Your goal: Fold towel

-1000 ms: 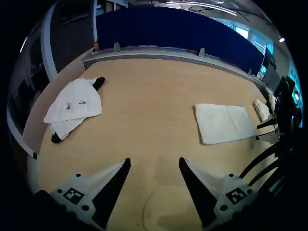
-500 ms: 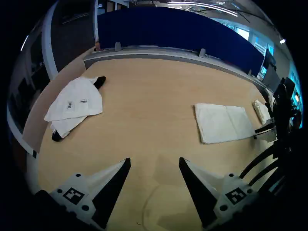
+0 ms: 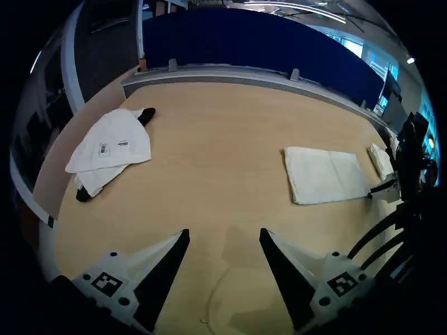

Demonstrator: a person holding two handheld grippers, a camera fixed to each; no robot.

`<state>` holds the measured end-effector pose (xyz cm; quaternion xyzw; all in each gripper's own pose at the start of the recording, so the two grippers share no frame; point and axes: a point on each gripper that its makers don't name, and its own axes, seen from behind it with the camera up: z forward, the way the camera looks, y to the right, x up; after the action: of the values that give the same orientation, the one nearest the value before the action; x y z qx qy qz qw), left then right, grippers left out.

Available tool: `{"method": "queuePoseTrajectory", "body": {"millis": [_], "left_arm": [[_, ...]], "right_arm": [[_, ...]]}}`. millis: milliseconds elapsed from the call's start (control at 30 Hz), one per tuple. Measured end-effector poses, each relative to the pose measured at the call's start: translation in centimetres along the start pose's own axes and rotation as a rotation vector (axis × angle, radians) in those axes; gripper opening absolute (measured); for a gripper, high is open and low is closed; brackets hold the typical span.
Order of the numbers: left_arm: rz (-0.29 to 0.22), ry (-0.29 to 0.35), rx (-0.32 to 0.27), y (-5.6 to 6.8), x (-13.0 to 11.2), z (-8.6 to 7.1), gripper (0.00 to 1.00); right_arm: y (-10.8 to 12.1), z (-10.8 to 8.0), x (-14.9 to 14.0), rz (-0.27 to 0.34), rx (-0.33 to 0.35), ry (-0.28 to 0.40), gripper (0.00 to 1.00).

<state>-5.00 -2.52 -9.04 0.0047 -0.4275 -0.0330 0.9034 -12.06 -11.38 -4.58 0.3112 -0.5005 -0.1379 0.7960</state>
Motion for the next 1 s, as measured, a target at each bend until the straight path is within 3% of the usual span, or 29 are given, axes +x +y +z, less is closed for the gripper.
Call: {"method": "queuePoseTrajectory", "body": {"millis": [200, 700, 1000], "left_arm": [[0.002, -0.001, -0.002, 0.0, -0.2, 0.0, 0.93], [-0.004, 0.006, -0.009, 0.1, -0.1, -0.4, 0.93], [-0.025, 0.016, -0.019, 0.2, -0.1, -1.0, 0.93]], "right_arm": [[0.0, -0.2, 0.4, -0.006, -0.009, 0.015, 0.07], [-0.2, -2.7, 3.8, -0.048, -0.032, 0.053, 0.06], [-1.7, -4.5, 7.7, -0.143, -0.046, 0.068, 0.06]]}}
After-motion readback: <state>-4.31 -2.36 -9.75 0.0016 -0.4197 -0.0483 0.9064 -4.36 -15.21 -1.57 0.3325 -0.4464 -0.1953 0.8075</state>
